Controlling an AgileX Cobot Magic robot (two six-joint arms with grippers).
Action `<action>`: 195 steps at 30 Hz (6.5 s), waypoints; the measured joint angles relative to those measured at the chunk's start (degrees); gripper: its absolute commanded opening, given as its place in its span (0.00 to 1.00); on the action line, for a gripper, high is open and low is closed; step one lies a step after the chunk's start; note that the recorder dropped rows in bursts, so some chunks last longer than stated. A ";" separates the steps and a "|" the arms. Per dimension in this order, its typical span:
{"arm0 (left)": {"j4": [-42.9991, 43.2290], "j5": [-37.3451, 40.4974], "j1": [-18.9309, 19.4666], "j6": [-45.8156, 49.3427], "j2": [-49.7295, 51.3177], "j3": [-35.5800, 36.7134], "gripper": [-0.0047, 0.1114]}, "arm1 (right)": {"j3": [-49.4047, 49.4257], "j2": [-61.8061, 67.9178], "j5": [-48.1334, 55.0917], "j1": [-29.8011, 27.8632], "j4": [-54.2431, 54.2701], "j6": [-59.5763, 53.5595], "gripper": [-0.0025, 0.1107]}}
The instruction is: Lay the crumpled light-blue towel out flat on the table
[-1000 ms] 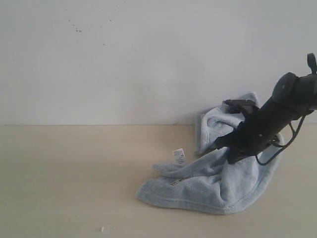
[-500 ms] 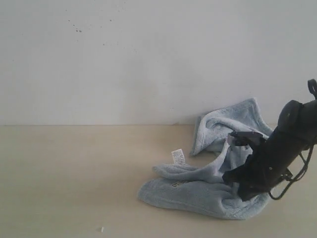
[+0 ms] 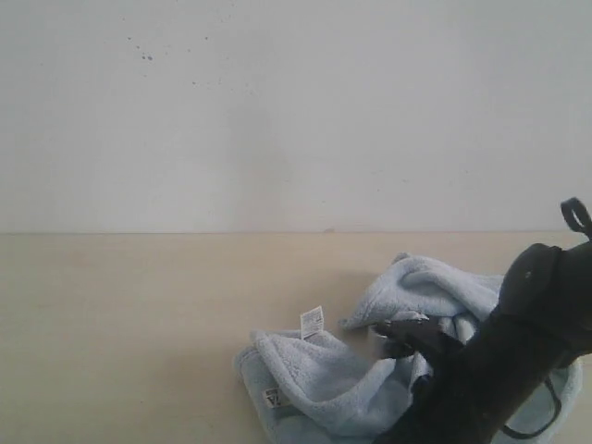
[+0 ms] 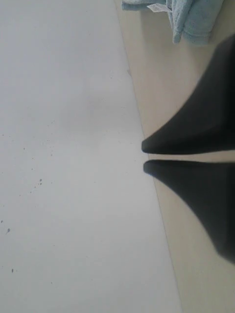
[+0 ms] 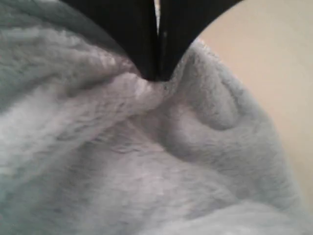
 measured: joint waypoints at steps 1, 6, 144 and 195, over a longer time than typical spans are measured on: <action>0.00 0.00 0.00 0.00 0.00 0.00 0.08 | 0.11 -1.11 -0.10 1.23 0.12 -0.11 0.02; 0.00 0.00 0.00 0.00 0.00 0.00 0.08 | -1.00 -9.82 -3.17 3.67 0.89 0.34 0.02; 0.00 0.00 0.00 0.00 0.00 0.00 0.08 | -5.60 -16.92 -12.05 -16.88 -5.94 12.93 0.39; 51.85 -38.07 -2.88 -81.45 103.34 -47.22 0.56 | -5.41 -18.74 -19.84 -20.14 -3.75 11.63 0.39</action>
